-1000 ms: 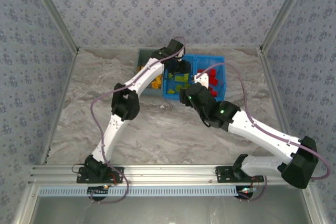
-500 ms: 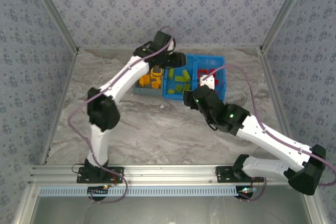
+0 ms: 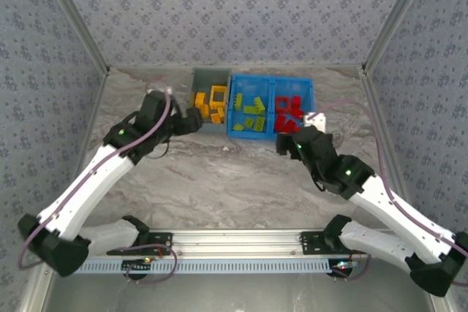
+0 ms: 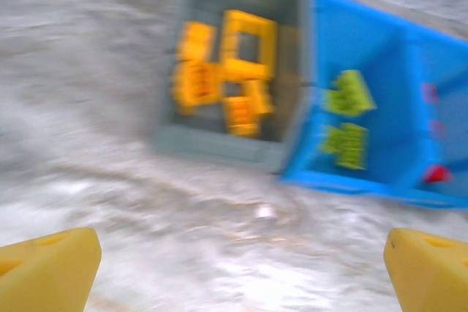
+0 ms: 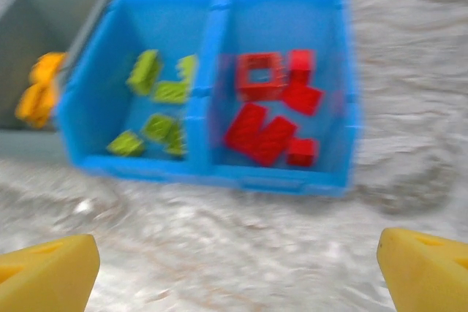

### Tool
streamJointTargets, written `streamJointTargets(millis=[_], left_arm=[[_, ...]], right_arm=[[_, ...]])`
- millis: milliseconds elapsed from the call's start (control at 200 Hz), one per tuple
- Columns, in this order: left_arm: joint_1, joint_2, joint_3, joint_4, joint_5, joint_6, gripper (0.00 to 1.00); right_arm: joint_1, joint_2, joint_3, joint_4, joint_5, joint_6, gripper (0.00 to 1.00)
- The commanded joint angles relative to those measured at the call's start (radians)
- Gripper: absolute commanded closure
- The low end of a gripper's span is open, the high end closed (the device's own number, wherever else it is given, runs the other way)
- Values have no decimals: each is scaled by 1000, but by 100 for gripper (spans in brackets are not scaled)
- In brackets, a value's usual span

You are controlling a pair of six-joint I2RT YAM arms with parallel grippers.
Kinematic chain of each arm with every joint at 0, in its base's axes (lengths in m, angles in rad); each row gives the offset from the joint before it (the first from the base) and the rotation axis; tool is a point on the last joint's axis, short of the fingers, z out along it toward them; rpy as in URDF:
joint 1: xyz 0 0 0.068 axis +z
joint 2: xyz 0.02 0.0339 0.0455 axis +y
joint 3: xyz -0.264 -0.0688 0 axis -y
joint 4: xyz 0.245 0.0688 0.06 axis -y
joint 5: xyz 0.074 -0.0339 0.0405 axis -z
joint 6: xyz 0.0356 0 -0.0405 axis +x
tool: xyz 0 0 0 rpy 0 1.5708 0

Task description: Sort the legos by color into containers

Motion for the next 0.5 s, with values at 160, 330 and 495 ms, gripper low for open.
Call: streamJointTargets(millis=[160, 330, 495], left_arm=[[114, -409, -596, 423, -520, 389, 1], [317, -377, -815, 733, -299, 492, 1], [457, -62, -856, 998, -148, 489, 1]], right_arm=[[-306, -231, -454, 585, 57, -461, 0], [-538, -147, -605, 714, -87, -404, 0], [-647, 8, -718, 999, -174, -411, 0]])
